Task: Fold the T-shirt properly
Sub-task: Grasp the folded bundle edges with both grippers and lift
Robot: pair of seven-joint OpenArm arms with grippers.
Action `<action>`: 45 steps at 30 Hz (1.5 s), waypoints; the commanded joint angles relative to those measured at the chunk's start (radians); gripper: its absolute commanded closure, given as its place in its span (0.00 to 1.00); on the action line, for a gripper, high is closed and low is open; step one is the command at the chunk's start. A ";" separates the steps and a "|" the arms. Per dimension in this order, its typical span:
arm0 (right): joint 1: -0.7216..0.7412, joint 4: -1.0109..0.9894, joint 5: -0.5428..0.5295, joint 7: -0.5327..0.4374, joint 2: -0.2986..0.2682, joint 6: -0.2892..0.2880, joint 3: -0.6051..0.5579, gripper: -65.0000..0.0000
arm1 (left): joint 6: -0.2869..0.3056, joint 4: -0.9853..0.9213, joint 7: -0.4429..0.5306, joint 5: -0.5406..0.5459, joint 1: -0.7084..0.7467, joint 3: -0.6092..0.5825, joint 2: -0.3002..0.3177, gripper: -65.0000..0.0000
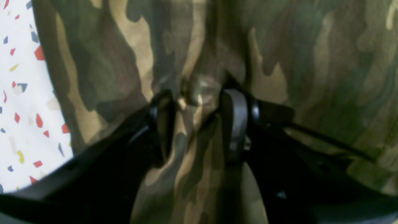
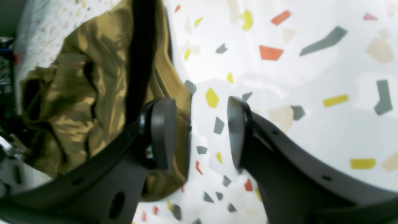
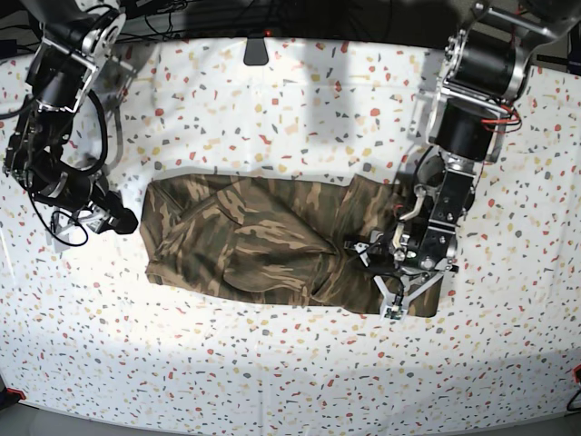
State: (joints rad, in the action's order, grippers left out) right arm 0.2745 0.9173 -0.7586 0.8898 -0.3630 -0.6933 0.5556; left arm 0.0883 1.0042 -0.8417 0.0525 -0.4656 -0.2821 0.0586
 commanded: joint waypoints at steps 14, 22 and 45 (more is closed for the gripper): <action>0.056 -0.005 -0.064 0.017 0.117 -0.005 -0.094 0.58 | 0.013 0.006 -0.022 0.011 -0.011 0.000 -0.011 0.62; 0.113 -0.005 -0.077 0.029 0.122 -0.005 -0.199 1.00 | 0.013 0.006 -0.023 0.012 -0.011 0.000 -0.011 0.62; 0.341 -0.001 -0.233 0.333 0.404 -0.005 -0.217 1.00 | 0.008 0.536 -0.370 -0.105 0.002 0.000 0.188 0.62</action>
State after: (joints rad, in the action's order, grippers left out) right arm 0.5789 0.8993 -0.9531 1.2339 0.0387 -0.6895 0.3393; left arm 0.1005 1.5269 -1.2144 -0.0483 -0.4461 -0.2855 0.2413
